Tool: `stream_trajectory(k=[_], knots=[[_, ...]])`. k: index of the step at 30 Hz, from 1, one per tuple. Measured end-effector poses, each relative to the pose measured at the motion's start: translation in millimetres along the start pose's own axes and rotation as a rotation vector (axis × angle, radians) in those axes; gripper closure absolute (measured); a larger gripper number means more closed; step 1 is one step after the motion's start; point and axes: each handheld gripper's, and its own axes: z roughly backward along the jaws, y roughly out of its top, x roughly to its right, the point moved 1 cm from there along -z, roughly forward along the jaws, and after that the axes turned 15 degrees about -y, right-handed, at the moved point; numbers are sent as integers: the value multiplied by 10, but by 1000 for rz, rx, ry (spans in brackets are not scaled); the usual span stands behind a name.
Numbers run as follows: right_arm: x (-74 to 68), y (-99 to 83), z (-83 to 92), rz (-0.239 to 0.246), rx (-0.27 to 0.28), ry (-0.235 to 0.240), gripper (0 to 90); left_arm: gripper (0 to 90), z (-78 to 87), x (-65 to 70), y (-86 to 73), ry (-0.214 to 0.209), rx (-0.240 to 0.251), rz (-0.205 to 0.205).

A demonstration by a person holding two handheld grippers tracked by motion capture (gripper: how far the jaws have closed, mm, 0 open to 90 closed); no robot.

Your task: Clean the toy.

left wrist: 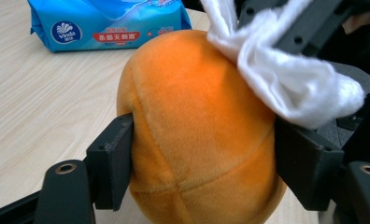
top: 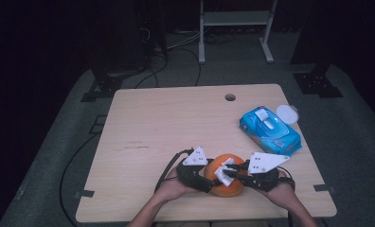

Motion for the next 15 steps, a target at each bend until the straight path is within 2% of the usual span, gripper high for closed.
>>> stream_trajectory(k=[4,8,11,15], knots=[[101,-99,44,-29,-15,-13,798,287,-3,-11,-21,4,-13,-23],[204,-233,103,-57,-39,-35,798,269,7,-16,-43,0,-14,-19],[222,-289,109,-65,-52,-34,798,189,23,-37,-38,-36,1,30],[151,-253,84,-47,-54,-25,798,102,12,-70,0,-69,19,127]])
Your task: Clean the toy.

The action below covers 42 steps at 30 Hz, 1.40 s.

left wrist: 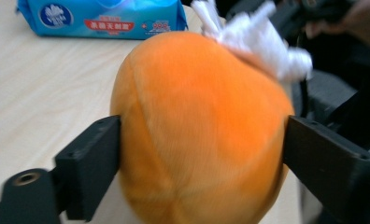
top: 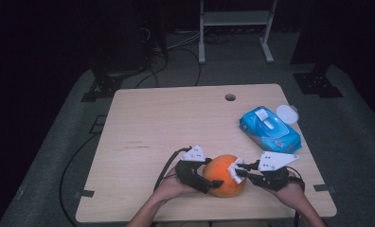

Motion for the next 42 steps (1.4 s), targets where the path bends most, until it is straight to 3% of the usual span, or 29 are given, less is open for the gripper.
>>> stream_trajectory(k=[4,7,9,10,12,14,15,17,18,19,20,22,24,28,32,33,36,38,42], knots=[[-89,27,-44,23,-1,13,798,126,8,-47,-27,11,-34,47],[-119,35,-73,33,-4,7,798,266,36,-21,-40,35,-42,8],[-118,57,-61,42,0,-7,798,339,53,29,-19,52,-18,-62],[-108,77,-39,38,11,-13,798,365,80,75,8,66,15,-132],[-83,134,39,28,51,-31,799,389,131,136,61,101,49,-234],[-60,184,100,18,84,-45,798,387,149,184,91,141,47,-331],[-50,189,101,9,89,-42,799,371,133,182,82,151,30,-343],[-53,134,16,18,42,-38,799,273,77,102,24,133,-21,-281],[-61,96,-38,31,11,-32,798,203,63,49,-10,115,-21,-227],[-75,37,-112,43,-28,-28,799,162,82,0,-38,90,25,-159],[-77,-16,-165,36,-35,-26,799,135,100,-20,-40,81,44,-125],[-58,-9,-156,20,-30,-18,799,79,133,-59,-29,101,35,-59],[-54,14,-133,29,-26,-32,799,113,125,-89,-43,79,40,-26],[-77,56,-101,40,-10,-37,799,246,105,-15,-47,104,7,-121],[-137,179,-52,46,45,-31,799,281,39,72,-36,108,-35,-221],[-177,223,-55,59,55,-30,799,285,5,116,-22,114,-58,-266],[-334,345,-89,121,71,-16,799,285,-44,190,-16,124,-106,-348],[-397,380,-120,162,62,-15,799,287,-39,191,-27,127,-113,-356],[-298,335,-106,140,54,-26,799,293,3,135,-54,113,-81,-322]])
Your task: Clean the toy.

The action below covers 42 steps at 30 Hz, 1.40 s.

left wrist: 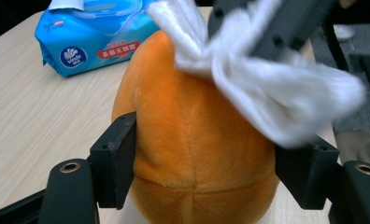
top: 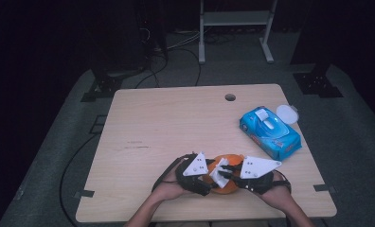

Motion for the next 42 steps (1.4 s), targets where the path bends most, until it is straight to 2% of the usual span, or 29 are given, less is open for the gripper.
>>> stream_trajectory(k=[2,4,6,7,9,11,15,19,23,24,25,27,29,30,32,33,36,37,38,39,42], knots=[[65,-50,22,-25,-6,-11,799,288,8,-24,-15,-7,14,21],[118,-101,40,-48,-14,-21,799,241,13,-52,-22,-18,26,55],[131,-120,34,-61,-13,-22,799,179,11,-105,-24,-65,65,136],[125,-123,25,-62,-16,-22,799,151,15,-130,-15,-74,83,180],[116,-115,8,-59,-18,-23,799,140,12,-136,0,-66,82,200],[101,-92,5,-56,-14,-25,799,214,1,-106,10,-42,72,168],[-30,13,-19,-11,-2,-16,798,255,-35,-9,51,-19,21,67],[-78,50,-40,13,-3,-3,798,282,-11,-10,19,-20,13,40],[73,-35,3,-20,-12,-27,799,285,28,-68,-32,-30,33,69],[105,-62,16,-35,-16,-31,799,277,31,-84,-45,-33,47,85],[149,-101,28,-51,-18,-38,799,260,34,-107,-52,-36,64,119],[214,-159,52,-75,-32,-51,799,192,31,-142,-50,-42,83,165],[242,-175,68,-81,-35,-58,798,179,22,-148,-33,-48,90,187],[239,-167,73,-81,-33,-59,798,193,17,-142,-27,-47,89,183],[202,-130,73,-73,-23,-51,798,241,13,-108,-7,-34,75,154],[175,-110,69,-67,-18,-43,798,255,5,-84,9,-27,59,127],[10,0,19,-25,2,4,798,276,-54,28,75,-13,-5,13],[-62,44,-12,8,2,16,798,277,-60,48,82,-10,-23,-10],[-93,62,-26,21,-1,21,798,280,-58,57,81,-6,-32,-23],[-105,75,-35,33,-6,19,798,284,-46,52,69,-8,-24,-14],[-24,41,-19,3,-10,14,799,303,-5,12,15,-19,-8,-4]])
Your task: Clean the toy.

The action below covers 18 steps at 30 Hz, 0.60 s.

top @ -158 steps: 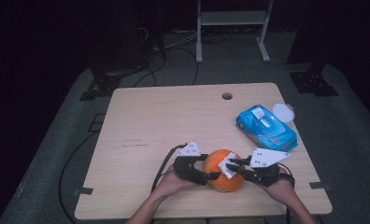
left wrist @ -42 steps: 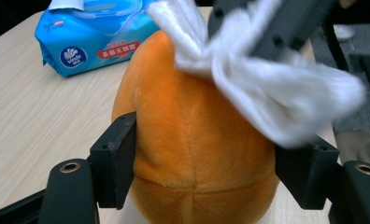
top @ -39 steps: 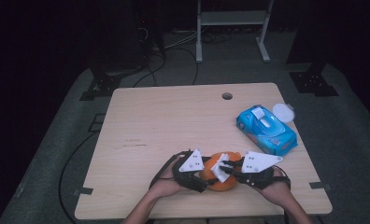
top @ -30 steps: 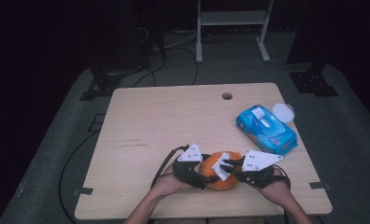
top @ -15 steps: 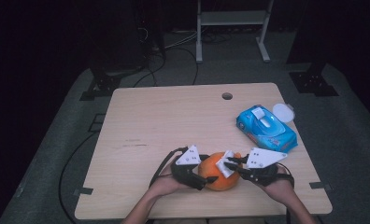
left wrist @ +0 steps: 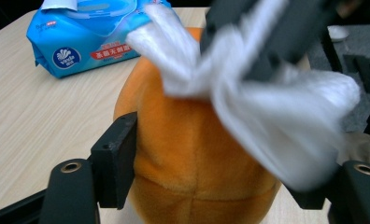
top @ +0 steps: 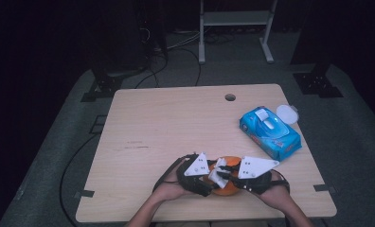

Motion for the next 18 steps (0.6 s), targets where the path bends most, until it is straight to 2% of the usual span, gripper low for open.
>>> stream_trajectory(k=[2,5,7,9,10,11,12,14,16,18], knots=[[84,-59,33,-12,-9,-23,799,306,22,-31,-29,-3,11,17],[245,-189,85,-70,-25,-44,799,289,43,-79,-45,-2,25,67],[313,-255,102,-106,-33,-53,799,210,40,-102,-20,-12,45,109],[309,-254,106,-106,-34,-59,799,163,16,-107,13,-14,43,136],[292,-228,105,-97,-32,-62,799,169,6,-93,25,-14,37,123],[267,-200,103,-86,-27,-58,799,215,-1,-61,41,-5,33,91],[226,-162,95,-79,-19,-50,798,243,-13,-41,53,-5,27,81],[148,-104,62,-72,-1,-21,798,257,-43,9,79,2,2,36],[40,-37,16,-44,6,5,798,263,-53,47,86,2,-25,-2],[-24,6,-4,-9,5,19,799,272,-38,61,76,0,-36,-17]])
